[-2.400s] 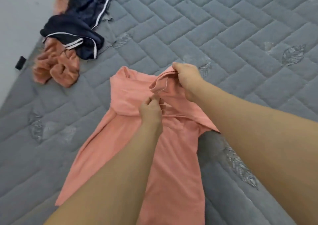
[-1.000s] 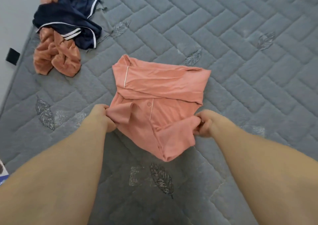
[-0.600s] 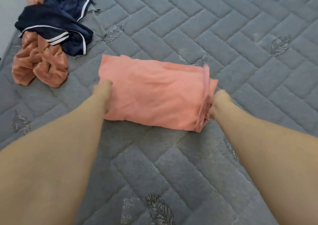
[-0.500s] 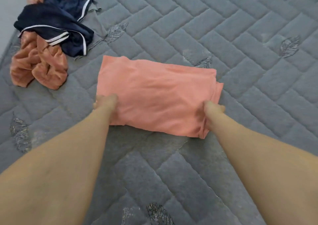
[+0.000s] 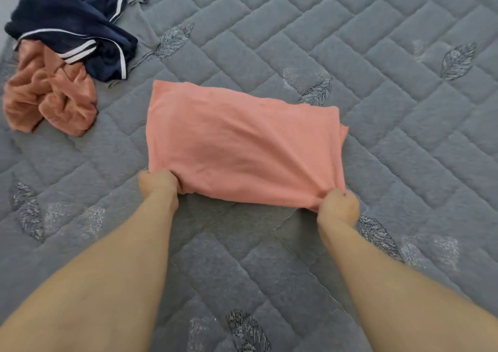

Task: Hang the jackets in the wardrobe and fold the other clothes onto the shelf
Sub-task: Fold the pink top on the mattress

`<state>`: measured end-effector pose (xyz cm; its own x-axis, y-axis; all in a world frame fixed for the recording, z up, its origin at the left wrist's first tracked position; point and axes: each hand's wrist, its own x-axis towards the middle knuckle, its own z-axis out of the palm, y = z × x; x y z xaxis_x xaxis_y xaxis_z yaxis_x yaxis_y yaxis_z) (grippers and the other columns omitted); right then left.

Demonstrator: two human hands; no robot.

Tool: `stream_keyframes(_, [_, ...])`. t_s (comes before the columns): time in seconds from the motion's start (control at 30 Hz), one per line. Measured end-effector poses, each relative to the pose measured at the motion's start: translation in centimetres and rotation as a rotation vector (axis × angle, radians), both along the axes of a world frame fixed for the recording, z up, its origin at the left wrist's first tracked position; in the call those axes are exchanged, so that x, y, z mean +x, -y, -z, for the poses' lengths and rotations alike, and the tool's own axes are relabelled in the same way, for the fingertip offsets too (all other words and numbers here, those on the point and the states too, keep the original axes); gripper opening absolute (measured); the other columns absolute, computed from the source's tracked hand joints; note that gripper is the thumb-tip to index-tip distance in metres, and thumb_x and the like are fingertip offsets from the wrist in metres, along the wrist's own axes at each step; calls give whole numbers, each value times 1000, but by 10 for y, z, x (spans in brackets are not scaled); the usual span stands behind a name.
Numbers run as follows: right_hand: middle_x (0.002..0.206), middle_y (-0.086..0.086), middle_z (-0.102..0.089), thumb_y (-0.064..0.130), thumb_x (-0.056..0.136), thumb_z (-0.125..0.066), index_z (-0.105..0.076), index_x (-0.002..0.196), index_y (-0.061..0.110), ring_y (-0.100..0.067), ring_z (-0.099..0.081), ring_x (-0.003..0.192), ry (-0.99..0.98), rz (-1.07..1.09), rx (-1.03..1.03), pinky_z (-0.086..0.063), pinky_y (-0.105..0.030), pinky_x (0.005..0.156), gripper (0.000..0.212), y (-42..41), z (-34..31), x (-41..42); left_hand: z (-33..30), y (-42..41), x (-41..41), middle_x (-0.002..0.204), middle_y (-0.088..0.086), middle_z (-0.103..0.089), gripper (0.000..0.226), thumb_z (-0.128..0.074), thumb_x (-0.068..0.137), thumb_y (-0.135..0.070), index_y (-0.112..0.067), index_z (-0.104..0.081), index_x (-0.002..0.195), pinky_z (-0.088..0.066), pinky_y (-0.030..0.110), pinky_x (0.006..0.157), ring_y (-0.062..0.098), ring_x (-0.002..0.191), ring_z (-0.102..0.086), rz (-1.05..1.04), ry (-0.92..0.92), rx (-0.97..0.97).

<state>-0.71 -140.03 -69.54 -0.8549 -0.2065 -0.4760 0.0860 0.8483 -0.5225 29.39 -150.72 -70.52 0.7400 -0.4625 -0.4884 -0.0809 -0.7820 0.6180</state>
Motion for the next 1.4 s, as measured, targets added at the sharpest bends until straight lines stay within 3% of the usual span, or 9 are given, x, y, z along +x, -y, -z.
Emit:
stream_keyframes(0.1, [127, -22, -60, 12, 87, -42, -60, 122, -1, -41, -58, 112, 25, 265, 47, -48, -46, 95, 41, -20, -2, -18, -4, -6, 19, 122, 18, -60, 34, -43, 84, -16, -11, -55, 117, -41, 47, 103, 37, 113, -53, 111, 180, 6])
stream_keyframes(0.23, [118, -17, -63, 11, 90, -51, -55, 125, 1, -25, -64, 78, 329, 257, -55, -52, -33, 65, 37, -17, 1, -21, 4, -15, 41, 130, 22, -51, 45, -41, 79, -18, -16, -53, 123, -35, 45, 106, 42, 121, -42, 243, 199, 165])
stream_keyframes(0.43, [135, -20, -53, 31, 92, -49, -45, 131, 3, -41, -52, 121, 99, 22, 82, -41, -44, 101, 49, 44, 4, -10, 9, 4, 29, 78, 0, -49, 21, -49, 87, -36, -20, -44, 74, -36, 32, 59, 19, 76, -42, 301, -24, -131])
stream_keyframes(0.67, [128, -26, -57, 43, 102, -30, -58, 121, -4, -44, -51, 119, -39, -158, 173, -38, -46, 99, 58, 0, 16, -50, 17, 3, 49, 88, 4, -54, 25, -44, 100, -34, -10, -49, 93, -35, 35, 75, 25, 84, -48, 561, 210, -64])
stream_keyframes(0.83, [88, -16, -59, 19, 87, -53, -56, 78, 9, -27, -53, 80, 287, 14, -172, -53, -44, 67, 14, -36, 11, -29, -1, -10, 56, 108, 16, -72, 39, -59, 70, -19, -9, -67, 107, -53, 31, 80, 25, 88, -69, 772, -393, 253])
stream_keyframes(0.9, [86, -8, -55, 19, 78, -60, -55, 75, 12, -21, -50, 76, 356, -43, -213, -44, -31, 64, 9, -49, 9, -10, -8, -12, 54, 114, 24, -67, 59, -55, 57, -13, -2, -63, 115, -50, 42, 94, 35, 102, -64, 916, -296, 401])
stream_keyframes(1.07, [100, -2, -41, 22, 73, -60, -55, 79, 15, -18, -50, 81, 350, -314, -113, -40, -30, 75, 11, -60, 0, 4, -19, -1, 44, 150, 20, -40, 46, -39, 93, -16, -10, -44, 138, -28, 41, 114, 39, 136, -37, 1264, 214, 700])
stream_keyframes(1.23, [68, -10, -60, 8, 95, -45, -56, 86, 7, -16, -52, 42, 583, -380, 173, -36, -20, 44, 14, -62, -8, -17, -26, -10, 44, 154, 19, -23, 52, -30, 87, -31, -30, -37, 138, -12, 57, 115, 43, 144, -13, 1185, 397, 828])
stream_keyframes(1.4, [121, -28, -61, -1, 90, -47, -60, 120, -7, -41, -59, 113, 148, -320, 377, -48, -42, 92, 33, -64, -16, -48, -28, -27, 44, 123, 17, -55, 42, -39, 70, -17, -19, -40, 112, -17, 54, 104, 33, 132, -30, 916, 531, 573])
